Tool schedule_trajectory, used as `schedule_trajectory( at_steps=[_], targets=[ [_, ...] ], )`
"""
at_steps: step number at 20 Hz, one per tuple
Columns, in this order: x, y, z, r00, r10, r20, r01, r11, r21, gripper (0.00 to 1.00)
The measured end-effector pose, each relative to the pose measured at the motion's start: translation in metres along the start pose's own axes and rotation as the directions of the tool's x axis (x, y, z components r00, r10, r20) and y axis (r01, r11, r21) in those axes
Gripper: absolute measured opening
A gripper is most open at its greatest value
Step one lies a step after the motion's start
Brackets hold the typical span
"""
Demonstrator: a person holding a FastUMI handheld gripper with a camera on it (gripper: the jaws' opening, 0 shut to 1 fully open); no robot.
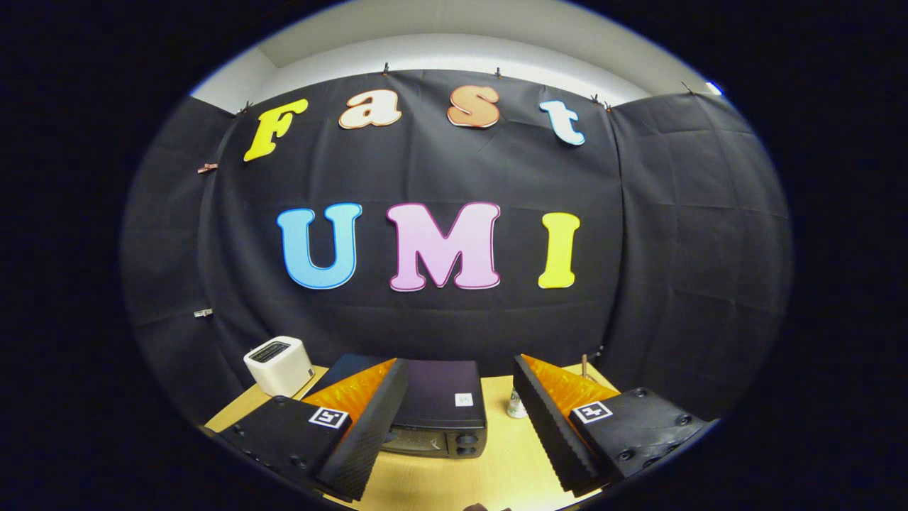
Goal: Open the toaster oven, put the food inside, and close the toaster oven door.
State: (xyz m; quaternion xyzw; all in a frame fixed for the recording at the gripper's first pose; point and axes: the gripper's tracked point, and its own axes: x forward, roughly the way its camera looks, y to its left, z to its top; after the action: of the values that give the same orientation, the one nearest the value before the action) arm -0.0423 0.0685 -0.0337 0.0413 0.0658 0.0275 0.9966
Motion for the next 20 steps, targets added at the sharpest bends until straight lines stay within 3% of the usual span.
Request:
schedule_trajectory(
  at_steps=[11,20],
  targets=[
    [-0.012,-0.051,0.022,0.996,-0.078,0.038,0.078,0.997,0.010,0.99],
    [-0.010,-0.043,0.019,0.997,-0.073,0.024,0.072,0.997,0.014,0.99]
  ],
)
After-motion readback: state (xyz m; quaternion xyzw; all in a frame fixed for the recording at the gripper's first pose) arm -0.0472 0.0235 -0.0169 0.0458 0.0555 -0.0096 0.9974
